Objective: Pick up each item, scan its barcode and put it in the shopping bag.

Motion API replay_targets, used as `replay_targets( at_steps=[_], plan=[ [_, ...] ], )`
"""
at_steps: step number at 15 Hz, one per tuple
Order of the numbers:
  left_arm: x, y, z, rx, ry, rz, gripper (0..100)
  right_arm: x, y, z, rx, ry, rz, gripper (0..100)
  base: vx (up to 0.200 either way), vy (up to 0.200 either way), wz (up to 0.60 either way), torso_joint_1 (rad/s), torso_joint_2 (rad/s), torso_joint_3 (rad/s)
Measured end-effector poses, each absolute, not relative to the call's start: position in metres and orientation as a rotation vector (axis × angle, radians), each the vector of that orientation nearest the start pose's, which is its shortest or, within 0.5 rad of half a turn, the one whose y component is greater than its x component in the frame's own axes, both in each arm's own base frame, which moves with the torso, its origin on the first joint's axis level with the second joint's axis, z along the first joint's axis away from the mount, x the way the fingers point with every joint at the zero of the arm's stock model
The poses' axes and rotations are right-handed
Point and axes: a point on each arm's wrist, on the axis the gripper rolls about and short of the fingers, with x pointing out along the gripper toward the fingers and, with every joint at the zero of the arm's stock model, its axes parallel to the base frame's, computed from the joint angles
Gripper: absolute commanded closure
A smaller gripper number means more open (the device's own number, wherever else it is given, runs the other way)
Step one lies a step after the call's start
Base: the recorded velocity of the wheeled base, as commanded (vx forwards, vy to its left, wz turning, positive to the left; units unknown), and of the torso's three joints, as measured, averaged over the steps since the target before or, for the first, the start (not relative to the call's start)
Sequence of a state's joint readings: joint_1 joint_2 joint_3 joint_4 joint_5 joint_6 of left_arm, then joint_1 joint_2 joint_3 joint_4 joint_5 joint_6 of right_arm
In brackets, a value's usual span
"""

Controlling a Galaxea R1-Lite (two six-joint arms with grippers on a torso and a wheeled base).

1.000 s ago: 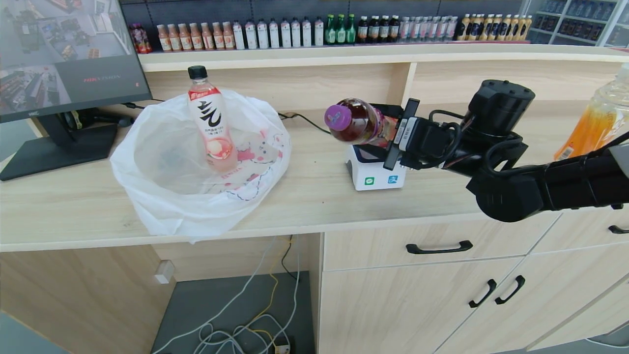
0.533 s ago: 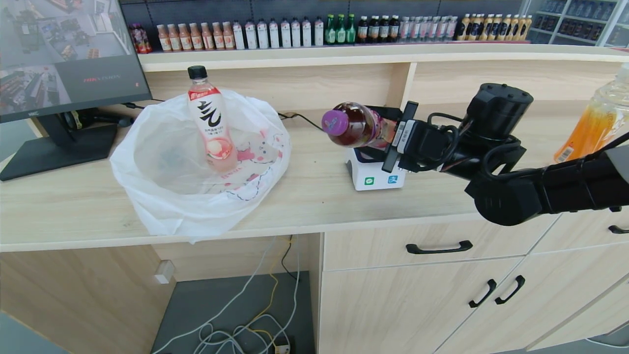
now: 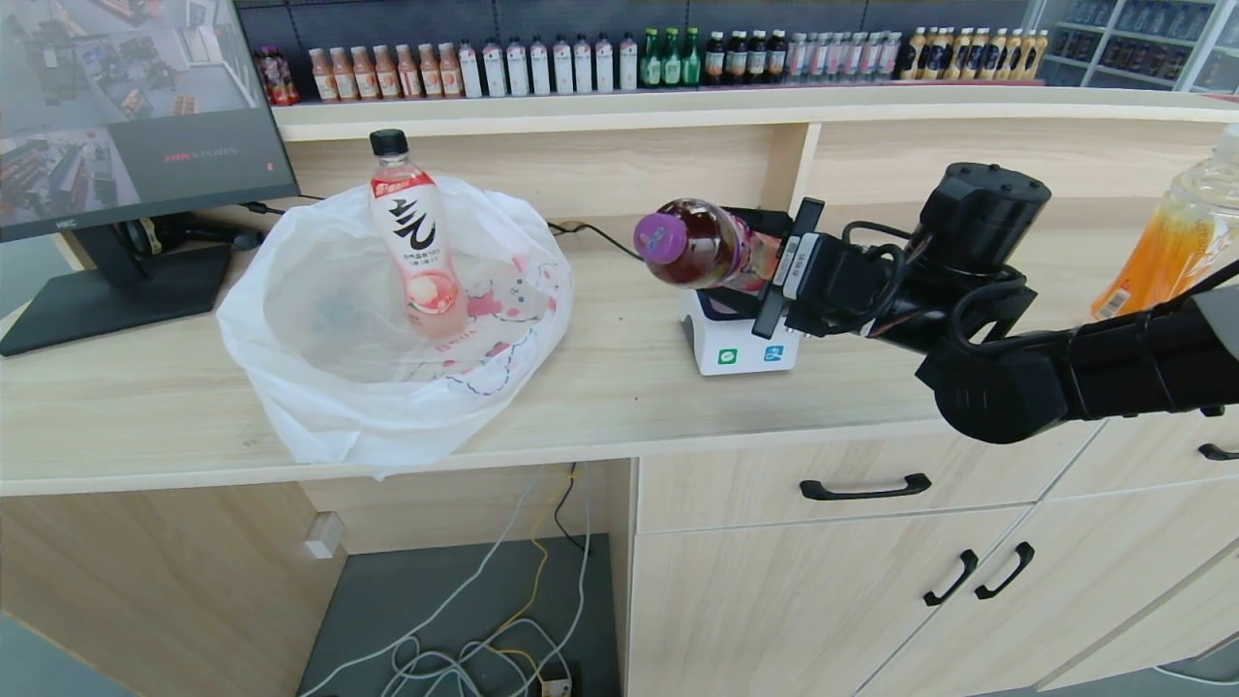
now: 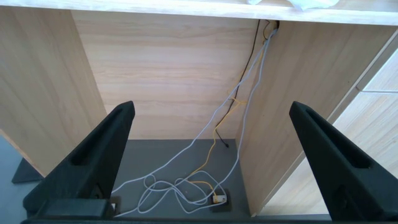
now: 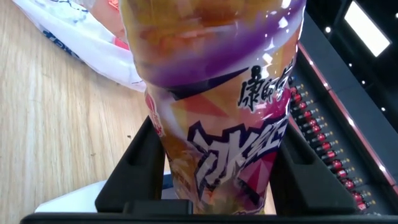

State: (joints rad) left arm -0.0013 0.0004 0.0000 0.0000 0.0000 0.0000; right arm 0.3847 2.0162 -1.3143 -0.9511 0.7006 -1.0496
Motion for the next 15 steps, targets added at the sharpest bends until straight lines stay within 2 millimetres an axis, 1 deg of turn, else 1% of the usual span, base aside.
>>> replay_targets(
  at_steps=[7,10,15],
  plan=[
    [-0.023,0.0,0.075,0.0,0.0,-0.001,0,0.37,0.165,0.245,-0.952,-0.803,0.842,100,0.0,0.0,0.0,0.0,0.0,0.0],
    [-0.023,0.0,0.075,0.0,0.0,-0.001,0,0.368,0.167,0.256,-0.918,-0.834,0.83,100,0.0,0.0,0.0,0.0,0.0,0.0],
    [-0.023,0.0,0.075,0.0,0.0,-0.001,0,0.358,0.164,0.275,-0.828,-0.844,0.827,100,0.0,0.0,0.0,0.0,0.0,0.0]
  ],
)
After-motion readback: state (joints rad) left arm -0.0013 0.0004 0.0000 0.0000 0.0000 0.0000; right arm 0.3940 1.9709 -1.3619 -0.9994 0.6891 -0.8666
